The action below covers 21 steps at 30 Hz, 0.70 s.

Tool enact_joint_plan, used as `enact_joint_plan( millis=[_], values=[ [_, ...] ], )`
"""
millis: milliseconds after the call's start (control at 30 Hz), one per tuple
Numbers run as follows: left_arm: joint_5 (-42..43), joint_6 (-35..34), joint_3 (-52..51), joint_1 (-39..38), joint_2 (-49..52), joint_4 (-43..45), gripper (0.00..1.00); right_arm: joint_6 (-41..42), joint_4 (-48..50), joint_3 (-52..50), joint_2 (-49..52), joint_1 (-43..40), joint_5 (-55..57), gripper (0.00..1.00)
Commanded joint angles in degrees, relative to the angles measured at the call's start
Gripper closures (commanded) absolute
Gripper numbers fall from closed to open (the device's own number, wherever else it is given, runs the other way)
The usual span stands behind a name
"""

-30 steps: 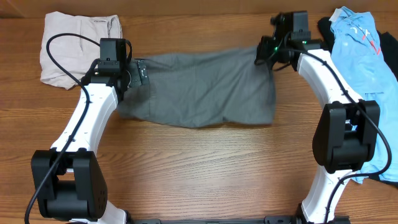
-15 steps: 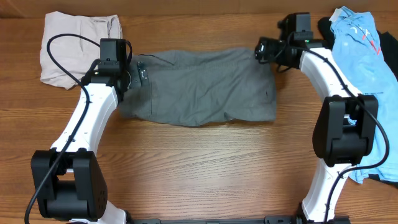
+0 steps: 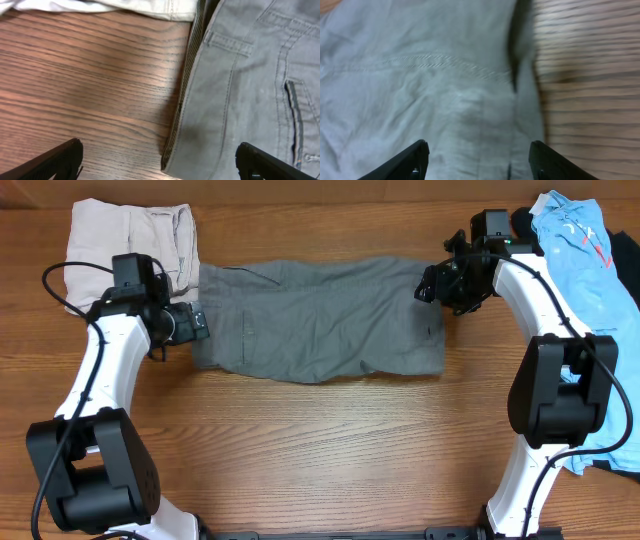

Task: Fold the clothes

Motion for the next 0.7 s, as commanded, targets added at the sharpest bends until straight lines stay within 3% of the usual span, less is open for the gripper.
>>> enact_joint_plan(
  millis=[0,167,467,667],
  values=[
    [9.22,6.69,0.42,2.75,4.22,0.74,0.00,-0.83,-1.14,-0.72,-2.54,0.20,-2.95,0.32],
    [19.39,11.08,0.42,5.27,10.88,6.91,0.00,-1.05,-2.05,-0.72,-2.54,0.17,-2.51,0.32],
    [34.58,11.13,0.42,5.11,23.12,18.05,0.01,-0.98,-3.48,-0.72,-2.54,0.20,-2.49,0.32],
    [36.02,10.91,0.42,2.40,25.88,16.55,0.06,-0.96,-3.50,-0.72,-2.51,0.20,-2.54,0.32]
  ],
)
